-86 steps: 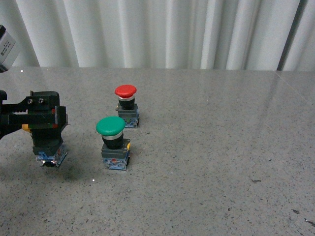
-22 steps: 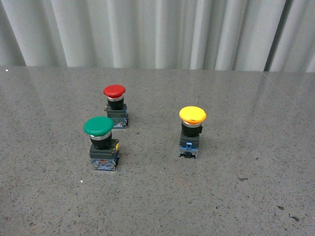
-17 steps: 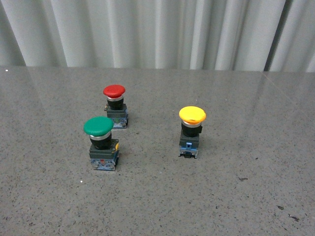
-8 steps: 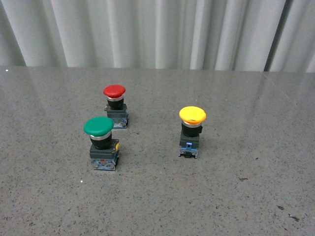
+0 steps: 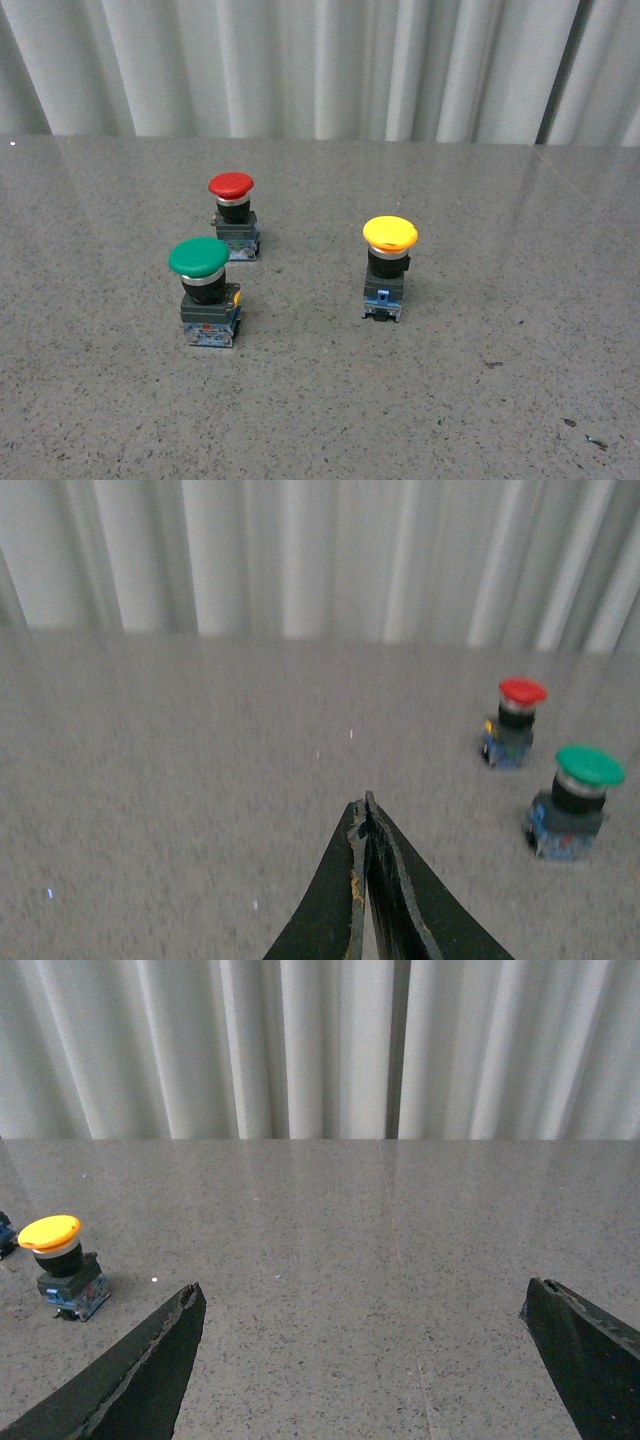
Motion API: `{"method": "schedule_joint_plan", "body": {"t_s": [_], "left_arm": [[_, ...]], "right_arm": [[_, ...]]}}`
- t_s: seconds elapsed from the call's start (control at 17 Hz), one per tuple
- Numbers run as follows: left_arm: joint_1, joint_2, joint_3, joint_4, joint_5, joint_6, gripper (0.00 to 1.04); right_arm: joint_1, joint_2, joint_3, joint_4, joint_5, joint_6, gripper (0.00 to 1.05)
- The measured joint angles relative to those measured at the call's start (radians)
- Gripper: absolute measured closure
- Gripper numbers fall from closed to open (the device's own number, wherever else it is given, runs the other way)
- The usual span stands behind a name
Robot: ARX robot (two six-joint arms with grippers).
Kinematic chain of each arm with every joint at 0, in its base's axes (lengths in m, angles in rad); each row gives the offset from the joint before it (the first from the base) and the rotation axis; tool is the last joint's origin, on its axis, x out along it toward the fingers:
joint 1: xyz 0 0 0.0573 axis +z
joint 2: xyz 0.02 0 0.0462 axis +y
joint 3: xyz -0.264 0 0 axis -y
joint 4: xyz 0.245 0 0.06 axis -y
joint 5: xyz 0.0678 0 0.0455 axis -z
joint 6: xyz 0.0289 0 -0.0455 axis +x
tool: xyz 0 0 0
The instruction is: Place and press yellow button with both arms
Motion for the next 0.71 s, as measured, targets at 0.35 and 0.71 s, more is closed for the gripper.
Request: {"method": "schedule_joint_plan", "body": {"t_s": [0.35, 0.71], "left_arm": [[0.000, -0.010, 0.000, 0.010, 0.000, 0.000, 0.81], [0.000, -0.010, 0.000, 0.010, 0.000, 0.000, 0.34]], "right_arm": [[0.000, 0.000, 0.000, 0.001, 0.000, 0.000, 0.06], [0.000, 0.000, 0.000, 0.000, 0.000, 0.000, 0.06]]}}
